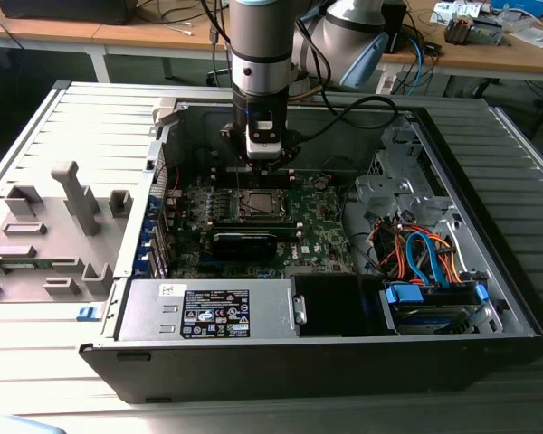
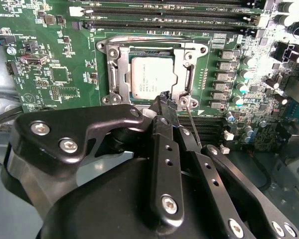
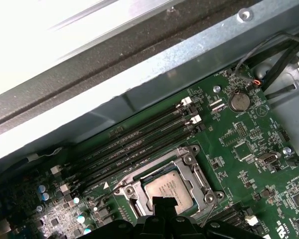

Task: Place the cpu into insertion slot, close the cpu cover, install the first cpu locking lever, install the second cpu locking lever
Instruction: 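Install the first cpu locking lever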

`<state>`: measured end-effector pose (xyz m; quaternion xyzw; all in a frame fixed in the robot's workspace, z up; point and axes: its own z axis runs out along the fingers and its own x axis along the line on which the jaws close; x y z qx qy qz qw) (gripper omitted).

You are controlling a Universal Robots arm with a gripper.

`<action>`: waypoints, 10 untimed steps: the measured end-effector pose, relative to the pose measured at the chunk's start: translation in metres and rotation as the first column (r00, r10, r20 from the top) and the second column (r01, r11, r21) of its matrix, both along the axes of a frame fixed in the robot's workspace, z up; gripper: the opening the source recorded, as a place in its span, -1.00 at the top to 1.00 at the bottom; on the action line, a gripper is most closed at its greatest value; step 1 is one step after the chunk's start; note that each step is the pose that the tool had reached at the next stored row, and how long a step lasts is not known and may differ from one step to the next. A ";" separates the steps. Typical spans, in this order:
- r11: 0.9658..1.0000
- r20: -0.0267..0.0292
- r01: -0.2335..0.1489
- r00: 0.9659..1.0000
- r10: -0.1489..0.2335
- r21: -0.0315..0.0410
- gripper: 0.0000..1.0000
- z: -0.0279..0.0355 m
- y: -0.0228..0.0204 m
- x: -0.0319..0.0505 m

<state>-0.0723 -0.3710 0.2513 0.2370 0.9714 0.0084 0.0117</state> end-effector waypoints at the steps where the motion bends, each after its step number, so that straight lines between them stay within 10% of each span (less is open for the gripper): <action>1: 1.000 0.000 -0.001 1.000 0.001 0.000 0.79 0.0000 0.0000 0.0000; 10: 1.000 0.000 -0.013 1.000 0.013 0.000 0.79 0.0000 0.0000 0.0000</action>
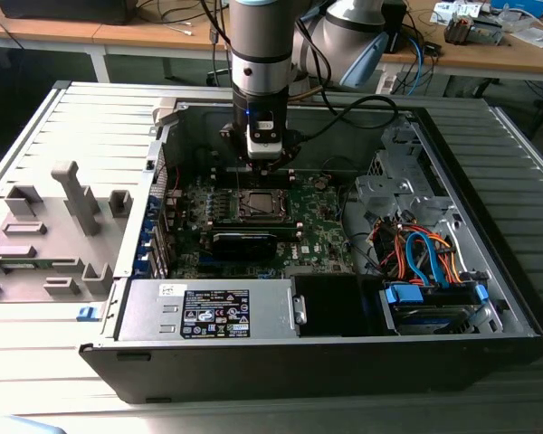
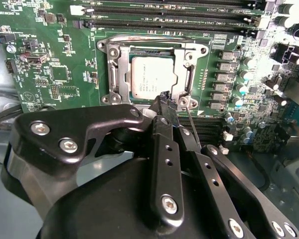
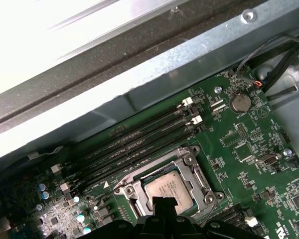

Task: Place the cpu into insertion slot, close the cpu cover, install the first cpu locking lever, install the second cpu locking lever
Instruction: 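Install the first cpu locking lever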

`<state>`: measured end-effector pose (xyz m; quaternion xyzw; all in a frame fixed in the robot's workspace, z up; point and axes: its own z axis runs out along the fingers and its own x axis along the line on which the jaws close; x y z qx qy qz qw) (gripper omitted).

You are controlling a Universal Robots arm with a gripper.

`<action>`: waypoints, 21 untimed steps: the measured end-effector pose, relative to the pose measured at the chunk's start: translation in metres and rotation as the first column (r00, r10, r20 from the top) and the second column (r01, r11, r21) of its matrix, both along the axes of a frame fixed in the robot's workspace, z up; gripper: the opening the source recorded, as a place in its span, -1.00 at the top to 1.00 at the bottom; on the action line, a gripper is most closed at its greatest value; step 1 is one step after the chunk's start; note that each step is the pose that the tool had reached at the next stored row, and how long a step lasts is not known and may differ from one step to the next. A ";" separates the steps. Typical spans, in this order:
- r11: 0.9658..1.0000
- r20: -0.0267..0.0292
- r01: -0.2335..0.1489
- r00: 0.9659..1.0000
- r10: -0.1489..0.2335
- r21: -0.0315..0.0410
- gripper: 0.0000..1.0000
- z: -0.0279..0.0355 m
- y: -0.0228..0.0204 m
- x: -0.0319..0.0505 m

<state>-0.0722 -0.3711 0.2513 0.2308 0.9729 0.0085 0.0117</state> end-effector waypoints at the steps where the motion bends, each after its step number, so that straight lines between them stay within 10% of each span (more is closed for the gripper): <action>1: 1.000 0.000 -0.002 1.000 0.002 0.000 0.79 0.0000 0.0000 0.0000; 21: 1.000 0.000 -0.029 1.000 0.029 0.000 0.79 0.0000 0.0000 0.0000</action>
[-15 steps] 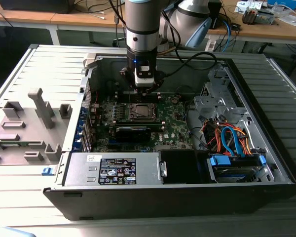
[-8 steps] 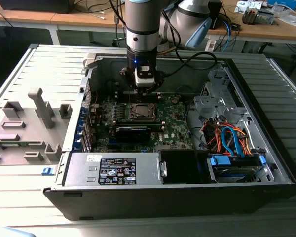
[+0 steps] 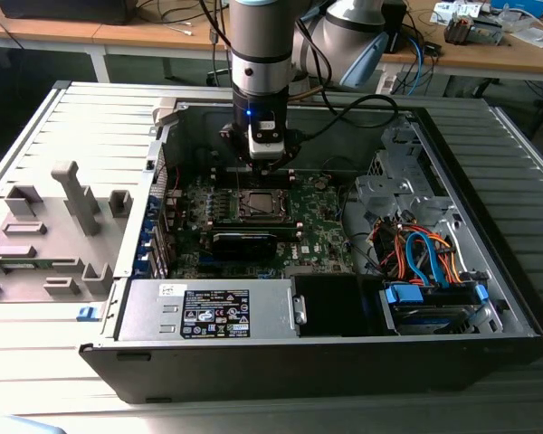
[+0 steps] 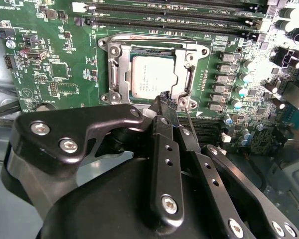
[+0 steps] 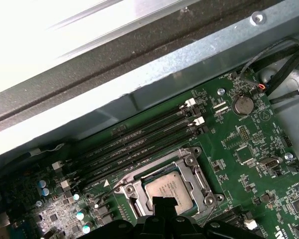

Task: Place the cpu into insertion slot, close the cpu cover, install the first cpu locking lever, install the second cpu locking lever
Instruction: 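Install the first cpu locking lever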

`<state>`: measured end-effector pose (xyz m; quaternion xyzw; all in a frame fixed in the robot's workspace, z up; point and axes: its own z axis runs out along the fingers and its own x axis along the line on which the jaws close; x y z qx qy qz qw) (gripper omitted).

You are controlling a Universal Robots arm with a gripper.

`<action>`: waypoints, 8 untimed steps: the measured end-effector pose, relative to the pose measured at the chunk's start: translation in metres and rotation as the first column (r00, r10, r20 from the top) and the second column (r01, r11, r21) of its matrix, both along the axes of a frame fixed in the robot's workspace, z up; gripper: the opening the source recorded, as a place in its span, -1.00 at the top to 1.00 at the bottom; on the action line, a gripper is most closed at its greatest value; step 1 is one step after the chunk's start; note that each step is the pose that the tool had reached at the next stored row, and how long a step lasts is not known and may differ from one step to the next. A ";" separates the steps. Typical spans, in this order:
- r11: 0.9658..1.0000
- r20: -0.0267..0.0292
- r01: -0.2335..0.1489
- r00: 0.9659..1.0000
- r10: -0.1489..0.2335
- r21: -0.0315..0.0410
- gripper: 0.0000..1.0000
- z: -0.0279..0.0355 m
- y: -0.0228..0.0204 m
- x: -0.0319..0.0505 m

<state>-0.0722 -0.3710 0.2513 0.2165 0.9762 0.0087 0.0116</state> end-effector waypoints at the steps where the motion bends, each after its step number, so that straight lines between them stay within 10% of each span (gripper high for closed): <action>1: 1.000 0.000 -0.001 1.000 0.001 0.000 0.79 0.0000 0.0000 0.0000; 8: 1.000 0.000 -0.010 1.000 0.010 0.000 0.79 0.0000 0.0000 0.0000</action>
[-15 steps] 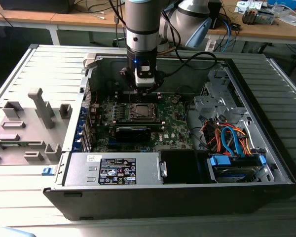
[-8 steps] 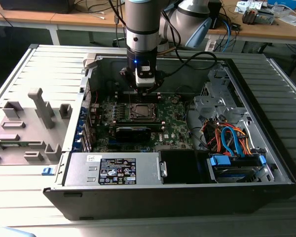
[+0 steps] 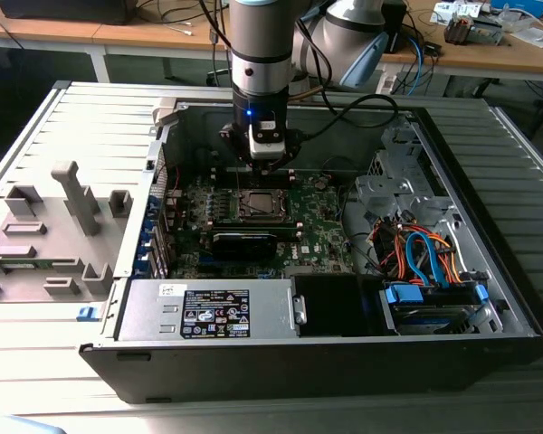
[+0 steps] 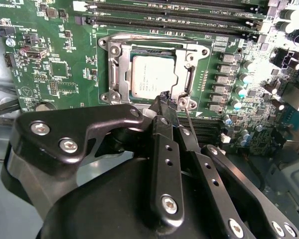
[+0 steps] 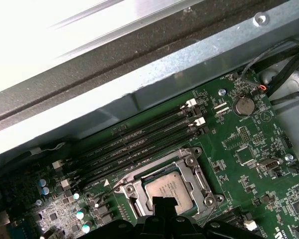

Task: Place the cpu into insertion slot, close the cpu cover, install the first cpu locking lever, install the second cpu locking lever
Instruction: 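Install the first cpu locking lever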

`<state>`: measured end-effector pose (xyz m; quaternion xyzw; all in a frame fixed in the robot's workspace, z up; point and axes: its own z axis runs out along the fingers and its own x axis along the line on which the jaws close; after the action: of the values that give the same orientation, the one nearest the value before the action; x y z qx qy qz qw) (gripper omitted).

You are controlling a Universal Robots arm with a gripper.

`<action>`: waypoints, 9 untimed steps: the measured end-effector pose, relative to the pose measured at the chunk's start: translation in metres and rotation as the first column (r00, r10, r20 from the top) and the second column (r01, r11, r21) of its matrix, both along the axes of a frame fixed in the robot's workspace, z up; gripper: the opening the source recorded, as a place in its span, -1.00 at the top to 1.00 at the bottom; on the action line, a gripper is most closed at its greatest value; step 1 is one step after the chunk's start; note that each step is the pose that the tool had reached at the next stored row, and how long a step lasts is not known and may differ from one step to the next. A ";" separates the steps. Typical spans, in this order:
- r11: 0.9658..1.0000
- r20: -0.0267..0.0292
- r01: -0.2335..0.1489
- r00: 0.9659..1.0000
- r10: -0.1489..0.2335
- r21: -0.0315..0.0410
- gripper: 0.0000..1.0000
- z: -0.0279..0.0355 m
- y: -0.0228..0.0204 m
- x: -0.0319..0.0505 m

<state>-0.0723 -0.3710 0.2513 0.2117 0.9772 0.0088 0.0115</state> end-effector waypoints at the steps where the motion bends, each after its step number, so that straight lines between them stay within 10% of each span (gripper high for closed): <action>1: 1.000 0.000 -0.002 1.000 0.002 0.000 0.79 0.0000 0.0000 0.0000; 9: 1.000 0.000 -0.011 1.000 0.011 0.000 0.79 0.0000 0.0000 0.0000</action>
<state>-0.0723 -0.3711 0.2513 0.2061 0.9784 0.0088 0.0114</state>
